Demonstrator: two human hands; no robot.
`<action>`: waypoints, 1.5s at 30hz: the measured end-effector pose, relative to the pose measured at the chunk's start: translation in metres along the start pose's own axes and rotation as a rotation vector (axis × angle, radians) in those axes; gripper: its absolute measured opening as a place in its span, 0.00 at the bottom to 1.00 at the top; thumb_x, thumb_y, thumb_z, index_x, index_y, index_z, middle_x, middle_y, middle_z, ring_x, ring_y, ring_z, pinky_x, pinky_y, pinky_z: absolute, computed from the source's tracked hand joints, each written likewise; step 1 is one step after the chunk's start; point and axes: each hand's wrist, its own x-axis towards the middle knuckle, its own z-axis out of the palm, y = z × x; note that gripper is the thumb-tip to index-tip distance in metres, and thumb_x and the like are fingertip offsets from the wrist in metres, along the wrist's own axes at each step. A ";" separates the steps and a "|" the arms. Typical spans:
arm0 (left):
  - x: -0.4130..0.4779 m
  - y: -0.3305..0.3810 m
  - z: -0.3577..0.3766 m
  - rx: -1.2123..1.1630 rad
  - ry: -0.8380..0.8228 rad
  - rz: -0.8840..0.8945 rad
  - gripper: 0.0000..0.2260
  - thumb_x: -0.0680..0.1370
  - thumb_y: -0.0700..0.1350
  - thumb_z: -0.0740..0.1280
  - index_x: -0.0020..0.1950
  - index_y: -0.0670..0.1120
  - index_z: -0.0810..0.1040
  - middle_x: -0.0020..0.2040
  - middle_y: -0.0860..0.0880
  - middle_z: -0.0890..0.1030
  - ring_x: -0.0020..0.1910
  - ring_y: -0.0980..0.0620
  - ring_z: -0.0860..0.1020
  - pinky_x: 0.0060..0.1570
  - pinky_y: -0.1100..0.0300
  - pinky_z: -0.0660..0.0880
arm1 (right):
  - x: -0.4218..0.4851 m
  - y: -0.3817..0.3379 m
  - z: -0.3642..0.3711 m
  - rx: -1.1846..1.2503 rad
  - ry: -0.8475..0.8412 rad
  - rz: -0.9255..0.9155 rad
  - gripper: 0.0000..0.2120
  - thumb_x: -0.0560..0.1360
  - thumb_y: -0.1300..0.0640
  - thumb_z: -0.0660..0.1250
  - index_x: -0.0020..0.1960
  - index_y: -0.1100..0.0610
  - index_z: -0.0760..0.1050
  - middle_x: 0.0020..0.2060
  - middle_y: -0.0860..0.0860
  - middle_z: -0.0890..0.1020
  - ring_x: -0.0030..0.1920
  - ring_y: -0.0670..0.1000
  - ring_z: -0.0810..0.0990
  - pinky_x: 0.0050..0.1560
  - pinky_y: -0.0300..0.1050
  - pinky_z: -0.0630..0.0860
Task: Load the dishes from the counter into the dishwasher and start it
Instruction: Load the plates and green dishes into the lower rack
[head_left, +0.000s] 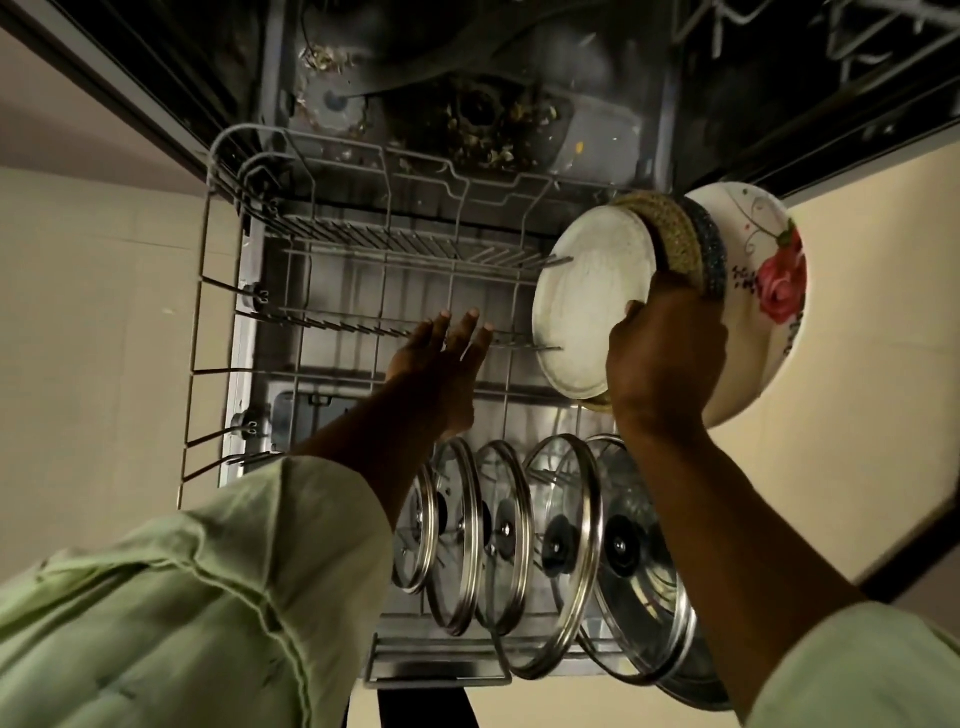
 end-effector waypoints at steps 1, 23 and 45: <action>-0.001 0.000 -0.002 0.001 -0.005 -0.001 0.43 0.79 0.50 0.64 0.79 0.49 0.33 0.79 0.45 0.33 0.79 0.42 0.37 0.76 0.48 0.38 | -0.004 -0.002 0.001 -0.001 0.022 0.002 0.14 0.81 0.61 0.62 0.65 0.62 0.73 0.58 0.61 0.80 0.59 0.61 0.78 0.55 0.52 0.75; -0.085 -0.021 -0.002 -0.051 0.235 -0.037 0.32 0.84 0.55 0.54 0.81 0.52 0.39 0.80 0.46 0.34 0.79 0.42 0.39 0.76 0.43 0.38 | -0.096 -0.016 0.020 0.052 -0.009 -0.378 0.24 0.73 0.59 0.70 0.67 0.65 0.71 0.63 0.62 0.76 0.65 0.62 0.74 0.70 0.59 0.67; -0.431 -0.037 -0.075 -0.236 0.351 -0.315 0.29 0.84 0.53 0.52 0.82 0.48 0.44 0.81 0.44 0.38 0.80 0.43 0.41 0.77 0.42 0.41 | -0.286 -0.083 -0.204 0.187 -0.286 -0.480 0.32 0.82 0.48 0.58 0.80 0.58 0.49 0.79 0.55 0.52 0.79 0.55 0.49 0.78 0.51 0.48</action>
